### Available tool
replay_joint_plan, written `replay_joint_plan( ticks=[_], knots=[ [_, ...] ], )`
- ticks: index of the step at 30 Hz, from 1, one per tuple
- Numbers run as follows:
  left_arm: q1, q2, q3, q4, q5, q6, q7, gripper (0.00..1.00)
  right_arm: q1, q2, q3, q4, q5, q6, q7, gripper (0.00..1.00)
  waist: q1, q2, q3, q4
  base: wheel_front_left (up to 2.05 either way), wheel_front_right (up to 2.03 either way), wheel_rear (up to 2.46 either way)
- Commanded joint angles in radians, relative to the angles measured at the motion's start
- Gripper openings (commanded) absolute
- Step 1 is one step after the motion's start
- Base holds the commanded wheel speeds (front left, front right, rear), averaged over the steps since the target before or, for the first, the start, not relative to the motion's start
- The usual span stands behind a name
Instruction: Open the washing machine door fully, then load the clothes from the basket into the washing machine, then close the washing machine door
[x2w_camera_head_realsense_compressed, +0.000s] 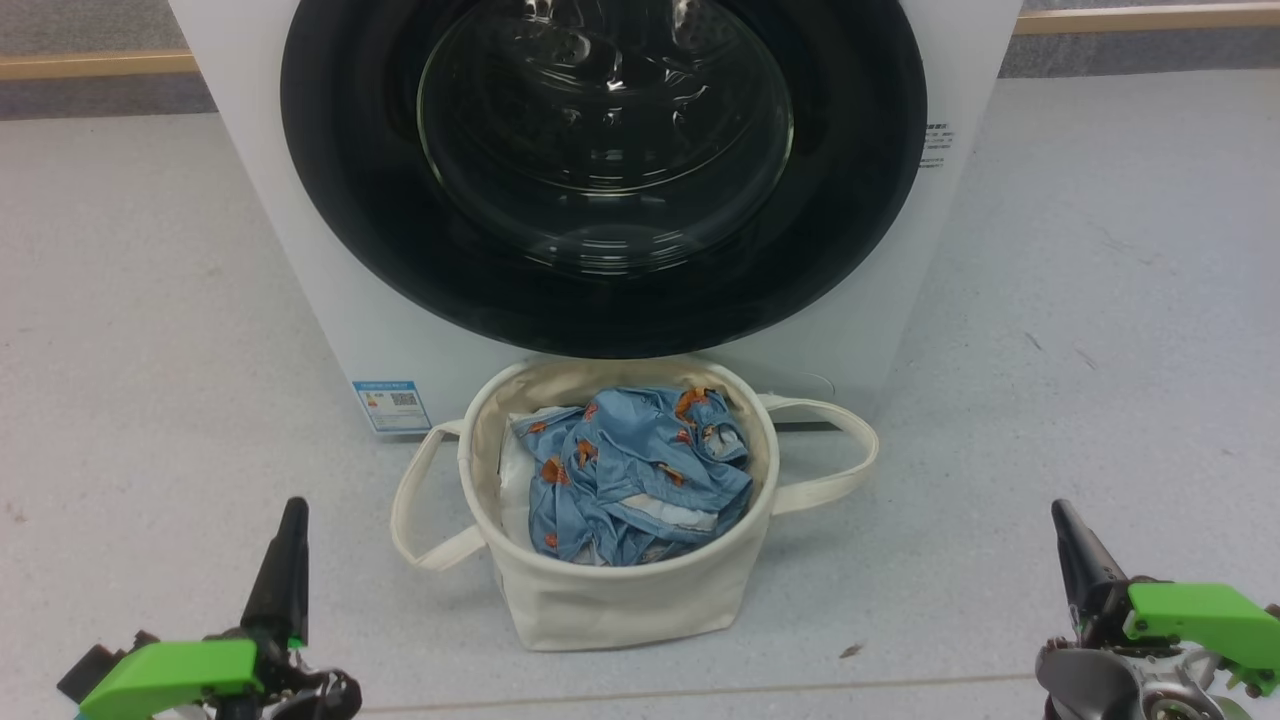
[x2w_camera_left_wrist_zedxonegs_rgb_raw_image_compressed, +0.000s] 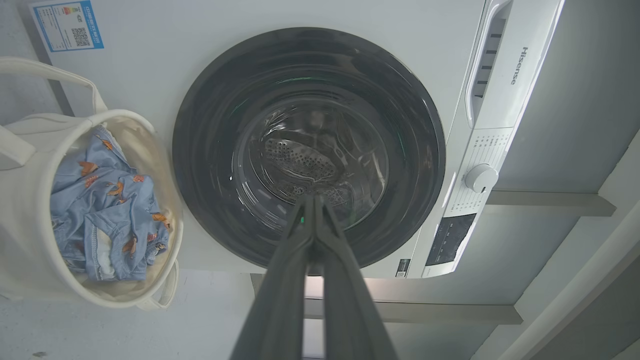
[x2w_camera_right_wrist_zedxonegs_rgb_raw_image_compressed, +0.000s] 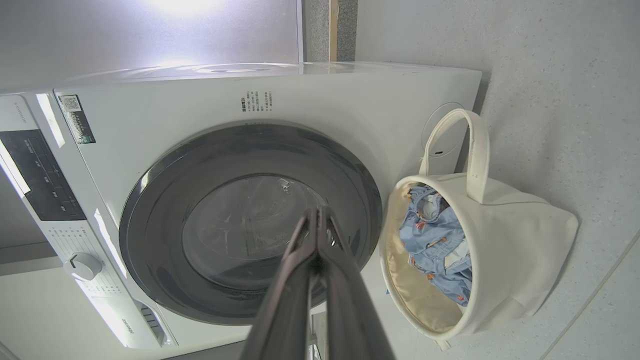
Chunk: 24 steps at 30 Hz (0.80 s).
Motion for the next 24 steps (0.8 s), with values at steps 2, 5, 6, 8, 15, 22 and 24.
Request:
replay_joint_plan(
  ticks=[2, 5, 6, 8, 15, 22, 24],
  knots=[
    [-0.022, 0.006, 0.035, -0.037, 0.011, -0.006, 0.007, 0.00, -0.045, -0.024, 0.014, -0.035, 0.008, 0.000, -0.003, 0.00, 0.0000, 0.0000, 0.000, 0.000, 0.00, 0.00, 0.00],
    [-0.022, 0.006, 0.035, -0.037, 0.011, -0.006, 0.007, 0.00, -0.045, -0.024, 0.014, -0.035, 0.008, 0.000, -0.003, 0.00, 0.0000, 0.0000, 0.000, 0.000, 0.00, 0.00, 0.00],
    [-0.022, 0.006, 0.035, -0.037, 0.011, -0.006, 0.007, 0.00, -0.045, -0.024, 0.014, -0.035, 0.008, 0.000, -0.003, 0.00, 0.0000, 0.0000, 0.000, 0.000, 0.00, 0.00, 0.00],
    [-0.022, 0.006, 0.035, -0.037, 0.011, -0.006, 0.007, 0.00, -0.045, -0.024, 0.014, -0.035, 0.008, 0.000, -0.003, 0.00, 0.0000, 0.0000, 0.000, 0.000, 0.00, 0.00, 0.00],
    [-0.022, 0.006, 0.035, -0.037, 0.011, -0.006, 0.007, 0.00, -0.045, -0.024, 0.014, -0.035, 0.008, 0.000, -0.003, 0.00, 0.0000, 0.0000, 0.000, 0.000, 0.00, 0.00, 0.00],
    [0.008, -0.002, -0.003, 0.038, -0.001, 0.002, -0.001, 1.00, 0.014, 0.013, 0.006, 0.032, 0.000, 0.000, 0.000, 1.00, 0.0000, 0.0000, 0.000, 0.000, 0.00, 0.00, 0.00],
    [0.019, -0.005, -0.003, 0.060, -0.001, 0.002, -0.002, 1.00, 0.027, 0.024, 0.010, 0.050, -0.001, 0.000, 0.000, 1.00, 0.0000, 0.0000, 0.001, 0.000, 0.00, 0.00, 0.00]
  ],
)
